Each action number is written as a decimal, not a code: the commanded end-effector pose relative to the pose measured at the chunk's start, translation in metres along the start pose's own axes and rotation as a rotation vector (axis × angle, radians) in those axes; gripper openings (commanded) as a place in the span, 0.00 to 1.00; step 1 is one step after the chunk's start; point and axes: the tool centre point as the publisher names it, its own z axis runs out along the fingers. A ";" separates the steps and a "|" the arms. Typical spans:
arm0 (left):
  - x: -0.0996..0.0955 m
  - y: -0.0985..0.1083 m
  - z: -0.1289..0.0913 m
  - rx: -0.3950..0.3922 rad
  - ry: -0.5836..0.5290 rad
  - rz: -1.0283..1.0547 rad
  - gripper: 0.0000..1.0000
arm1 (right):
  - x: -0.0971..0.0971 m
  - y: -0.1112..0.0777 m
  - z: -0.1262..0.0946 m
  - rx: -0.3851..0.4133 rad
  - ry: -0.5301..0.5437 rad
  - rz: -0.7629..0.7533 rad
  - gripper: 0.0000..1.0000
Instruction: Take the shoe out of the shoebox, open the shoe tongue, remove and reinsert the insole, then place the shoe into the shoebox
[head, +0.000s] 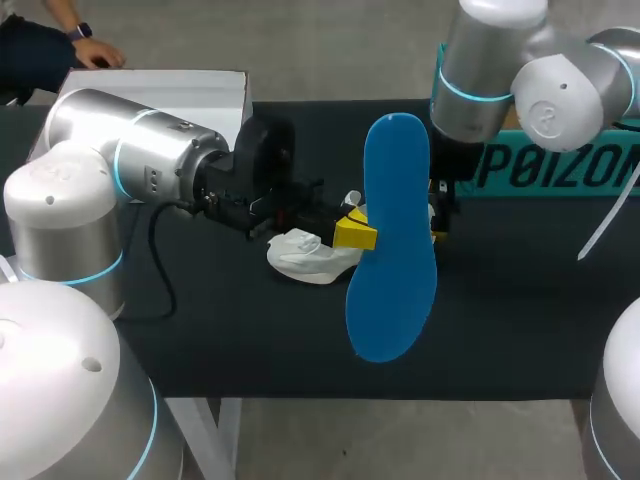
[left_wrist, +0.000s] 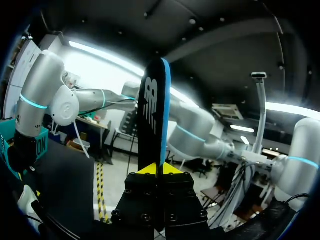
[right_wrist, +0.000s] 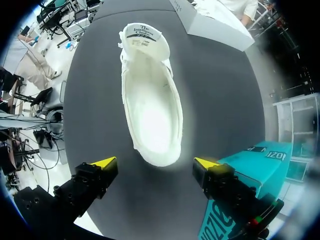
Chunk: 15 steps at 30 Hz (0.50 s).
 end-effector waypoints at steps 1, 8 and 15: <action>0.000 0.000 0.001 0.001 -0.001 0.000 0.00 | -0.005 0.008 0.000 0.008 0.003 -0.006 1.00; 0.000 0.000 0.001 0.001 -0.001 0.000 0.00 | -0.009 0.017 -0.003 0.007 -0.003 -0.023 1.00; 0.000 0.000 0.001 0.001 -0.001 0.000 0.00 | -0.009 0.017 -0.003 0.007 -0.003 -0.023 1.00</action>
